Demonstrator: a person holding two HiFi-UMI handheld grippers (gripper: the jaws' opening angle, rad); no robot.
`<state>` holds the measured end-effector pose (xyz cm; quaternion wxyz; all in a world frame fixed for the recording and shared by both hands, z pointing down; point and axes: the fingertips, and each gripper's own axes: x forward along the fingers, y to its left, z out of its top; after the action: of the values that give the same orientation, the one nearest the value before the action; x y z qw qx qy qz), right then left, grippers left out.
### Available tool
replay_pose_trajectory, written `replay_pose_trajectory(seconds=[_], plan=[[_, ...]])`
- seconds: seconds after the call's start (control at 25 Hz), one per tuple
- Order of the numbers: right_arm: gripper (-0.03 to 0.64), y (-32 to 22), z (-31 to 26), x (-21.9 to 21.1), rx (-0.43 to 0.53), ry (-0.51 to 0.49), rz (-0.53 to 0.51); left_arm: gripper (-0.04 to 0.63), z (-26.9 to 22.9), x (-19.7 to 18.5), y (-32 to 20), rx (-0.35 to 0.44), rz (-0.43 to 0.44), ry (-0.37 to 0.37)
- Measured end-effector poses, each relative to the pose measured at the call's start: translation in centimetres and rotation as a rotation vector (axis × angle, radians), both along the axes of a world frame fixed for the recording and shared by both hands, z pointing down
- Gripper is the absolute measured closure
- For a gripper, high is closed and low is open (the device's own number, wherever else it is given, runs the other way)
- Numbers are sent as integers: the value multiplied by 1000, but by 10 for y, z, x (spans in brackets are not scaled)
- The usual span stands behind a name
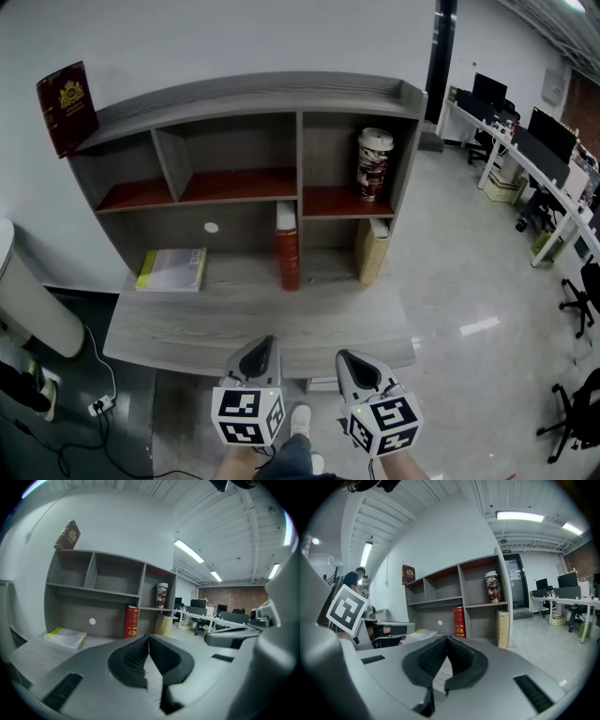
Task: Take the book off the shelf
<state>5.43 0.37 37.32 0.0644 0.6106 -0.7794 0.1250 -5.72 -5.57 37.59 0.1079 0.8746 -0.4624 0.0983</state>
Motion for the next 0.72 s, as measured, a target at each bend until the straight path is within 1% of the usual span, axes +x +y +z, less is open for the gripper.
replay_pose_trajectory(seconds=[0.16,0.4,0.72], plan=[[609,-25,5,8,-15,1,0,583,7,14,-30,-23,2,-9],[609,-68,11,23,-36,-17,17,583,14,34,-75,-36,14,-36],[609,-112,29,39,-94,-26,29,579,37,52,-131,-82,33,-72]])
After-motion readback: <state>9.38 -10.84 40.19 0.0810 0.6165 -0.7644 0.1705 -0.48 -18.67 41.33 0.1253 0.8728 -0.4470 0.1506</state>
